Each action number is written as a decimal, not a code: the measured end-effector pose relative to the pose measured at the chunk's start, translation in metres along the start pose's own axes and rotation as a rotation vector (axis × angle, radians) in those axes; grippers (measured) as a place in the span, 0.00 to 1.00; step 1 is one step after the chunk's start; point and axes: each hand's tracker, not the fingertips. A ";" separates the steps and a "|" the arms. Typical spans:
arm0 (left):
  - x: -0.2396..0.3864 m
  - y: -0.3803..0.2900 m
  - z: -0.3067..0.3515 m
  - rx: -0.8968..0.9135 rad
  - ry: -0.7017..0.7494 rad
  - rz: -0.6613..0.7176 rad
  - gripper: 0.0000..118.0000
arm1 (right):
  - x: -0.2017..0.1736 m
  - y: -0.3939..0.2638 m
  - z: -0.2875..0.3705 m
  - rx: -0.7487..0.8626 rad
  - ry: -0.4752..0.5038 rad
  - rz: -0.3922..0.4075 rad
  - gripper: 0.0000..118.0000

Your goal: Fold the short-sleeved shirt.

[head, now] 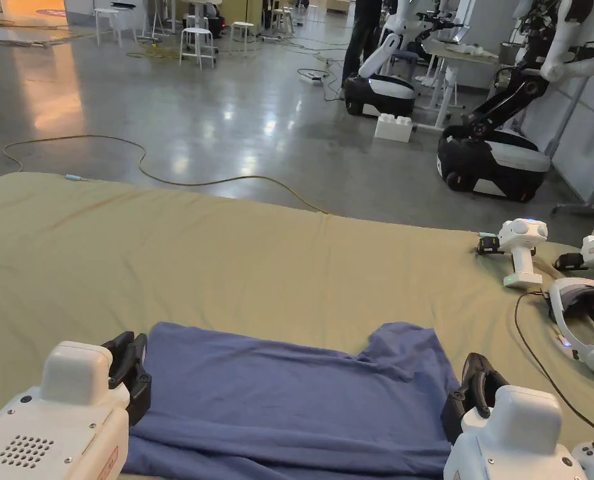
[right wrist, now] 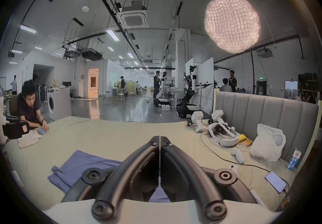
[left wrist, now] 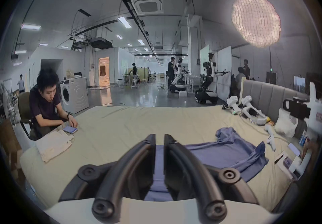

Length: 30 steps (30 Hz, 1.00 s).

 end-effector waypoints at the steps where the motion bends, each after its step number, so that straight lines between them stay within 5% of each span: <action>1: 0.001 0.000 0.005 0.007 -0.003 0.016 0.00 | -0.003 0.002 0.003 0.000 -0.006 0.003 0.00; 8: -0.020 -0.018 0.008 -0.070 0.050 0.032 0.00 | -0.008 0.004 0.020 0.015 -0.003 0.036 0.00; 19: -0.097 -0.078 -0.097 -0.615 0.016 0.144 0.00 | -0.002 -0.018 0.009 -0.112 0.009 0.052 0.00; 23: -0.115 -0.102 -0.144 -0.821 -0.015 0.155 0.26 | 0.002 -0.026 0.008 -0.145 0.005 0.061 0.00; 24: -0.118 -0.106 -0.152 -0.844 -0.024 0.157 0.47 | 0.003 -0.028 0.007 -0.153 0.003 0.066 0.00; 25: -0.119 -0.110 -0.158 -0.884 -0.006 0.143 0.54 | 0.005 -0.031 0.007 -0.165 0.001 0.071 0.00; 30: -0.126 -0.143 -0.192 -1.045 0.037 0.110 0.54 | 0.012 -0.041 0.007 -0.209 -0.011 0.104 0.00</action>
